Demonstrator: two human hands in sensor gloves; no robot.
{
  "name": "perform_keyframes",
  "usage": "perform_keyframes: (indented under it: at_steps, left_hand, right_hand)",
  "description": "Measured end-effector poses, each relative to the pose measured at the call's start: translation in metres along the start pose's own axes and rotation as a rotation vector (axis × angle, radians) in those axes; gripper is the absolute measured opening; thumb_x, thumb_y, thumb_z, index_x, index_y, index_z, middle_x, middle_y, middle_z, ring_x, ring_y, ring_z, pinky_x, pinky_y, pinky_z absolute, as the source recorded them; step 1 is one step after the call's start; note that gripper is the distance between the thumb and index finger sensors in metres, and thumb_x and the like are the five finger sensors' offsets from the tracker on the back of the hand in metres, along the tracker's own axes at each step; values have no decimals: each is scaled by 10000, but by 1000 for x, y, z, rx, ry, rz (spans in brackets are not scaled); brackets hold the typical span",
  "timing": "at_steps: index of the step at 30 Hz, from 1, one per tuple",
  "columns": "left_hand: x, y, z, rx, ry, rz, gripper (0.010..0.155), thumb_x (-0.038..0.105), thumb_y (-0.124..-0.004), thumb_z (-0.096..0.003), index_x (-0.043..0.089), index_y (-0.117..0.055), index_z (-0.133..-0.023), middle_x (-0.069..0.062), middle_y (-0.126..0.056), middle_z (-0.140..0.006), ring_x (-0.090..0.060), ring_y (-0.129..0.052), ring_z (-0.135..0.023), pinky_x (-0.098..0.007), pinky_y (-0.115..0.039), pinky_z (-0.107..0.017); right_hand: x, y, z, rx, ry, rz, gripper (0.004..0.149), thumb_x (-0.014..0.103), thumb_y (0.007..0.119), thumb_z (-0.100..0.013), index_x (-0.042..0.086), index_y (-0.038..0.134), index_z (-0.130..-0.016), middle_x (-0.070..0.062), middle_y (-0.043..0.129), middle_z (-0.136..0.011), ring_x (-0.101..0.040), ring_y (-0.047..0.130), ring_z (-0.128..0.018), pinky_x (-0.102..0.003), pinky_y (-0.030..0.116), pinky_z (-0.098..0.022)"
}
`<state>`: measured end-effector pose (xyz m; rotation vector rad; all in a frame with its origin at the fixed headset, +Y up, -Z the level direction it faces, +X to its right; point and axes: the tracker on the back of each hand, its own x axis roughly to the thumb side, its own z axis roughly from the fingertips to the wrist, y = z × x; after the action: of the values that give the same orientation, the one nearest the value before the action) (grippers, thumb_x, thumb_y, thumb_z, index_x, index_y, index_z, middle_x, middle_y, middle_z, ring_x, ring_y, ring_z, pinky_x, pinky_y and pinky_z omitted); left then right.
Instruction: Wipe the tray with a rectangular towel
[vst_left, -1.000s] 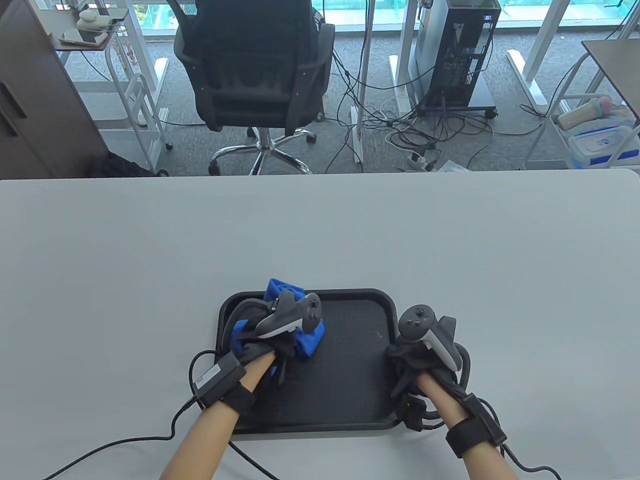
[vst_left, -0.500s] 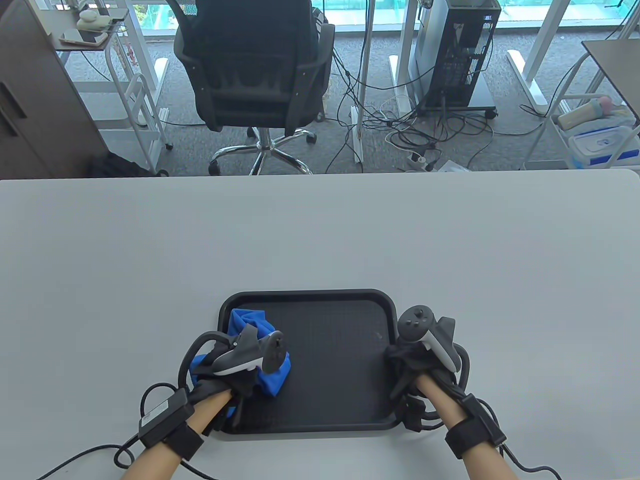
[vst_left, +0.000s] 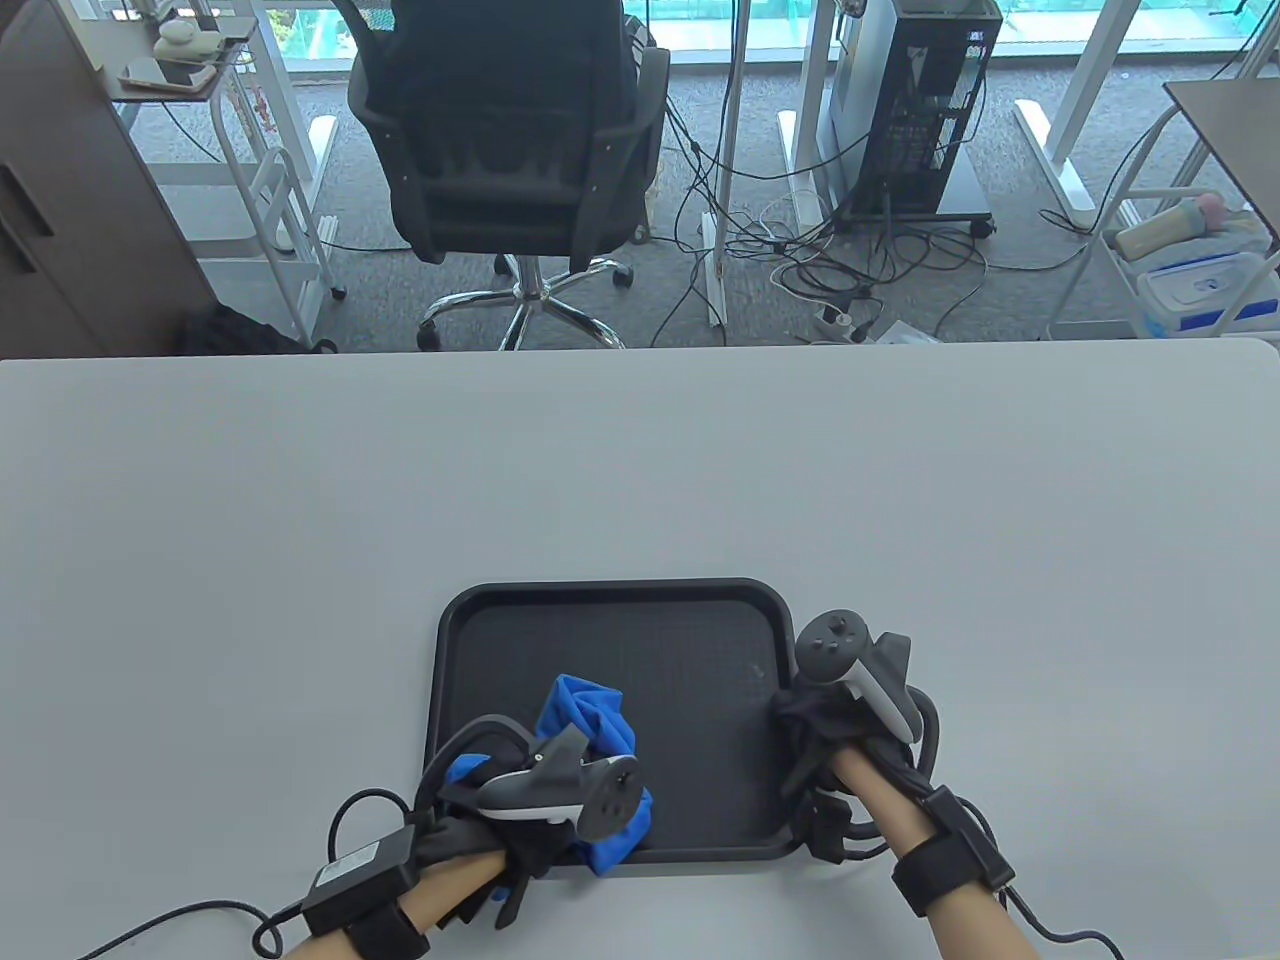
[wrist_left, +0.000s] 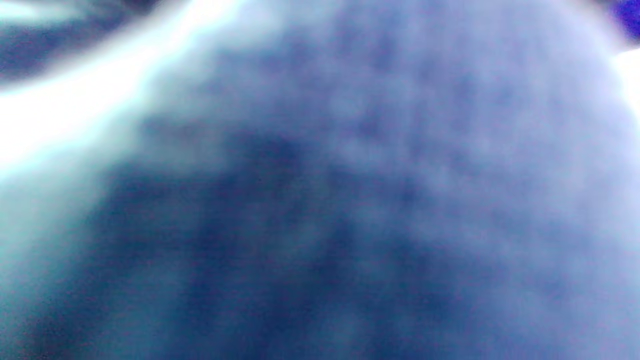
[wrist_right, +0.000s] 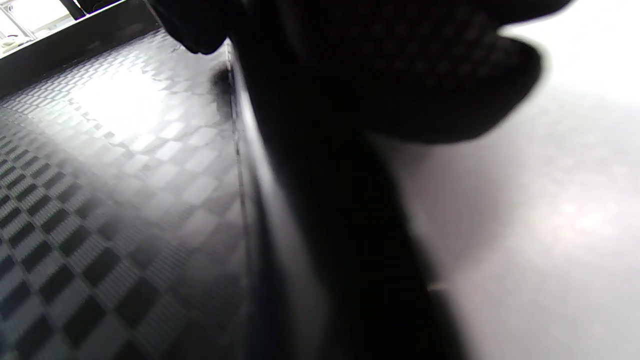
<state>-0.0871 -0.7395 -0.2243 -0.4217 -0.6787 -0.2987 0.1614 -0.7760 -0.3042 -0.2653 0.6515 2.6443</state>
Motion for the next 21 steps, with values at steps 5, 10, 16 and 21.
perform_keyframes:
  at_steps: [5, 10, 16, 21]
  left_hand:
    - [28, 14, -19, 17, -65, -30, 558, 310, -768, -494, 224, -590, -1016, -112, -684, -1058, -231, -895, -803, -498, -728, -627]
    - [54, 32, -45, 24, -91, -48, 557, 312, -767, -496, 221, -590, -1016, -116, -683, -1059, -230, -897, -803, -498, -731, -625]
    - [70, 49, -76, 51, -76, -47, 556, 309, -766, -499, 234, -586, -1019, -105, -679, -1066, -230, -893, -805, -500, -726, -627]
    - [62, 58, -97, 67, -20, -7, 535, 301, -769, -500, 270, -596, -1005, -70, -669, -1081, -230, -875, -819, -508, -711, -635]
  right_hand:
    - [0, 0, 0, 0, -2, 4, 480, 378, 737, -480, 18, 646, -785, -116, 892, -392, -199, 968, -127, -350, 840, -45]
    - [0, 0, 0, 5, -6, 3, 480, 376, 736, -480, 18, 643, -786, -118, 892, -393, -202, 968, -129, -352, 840, -46]
    - [0, 0, 0, 8, -9, 3, 477, 375, 734, -481, 20, 643, -788, -118, 890, -397, -203, 967, -133, -353, 839, -50]
    - [0, 0, 0, 14, -6, -7, 458, 371, 718, -493, 30, 644, -791, -119, 890, -399, -204, 967, -137, -355, 838, -54]
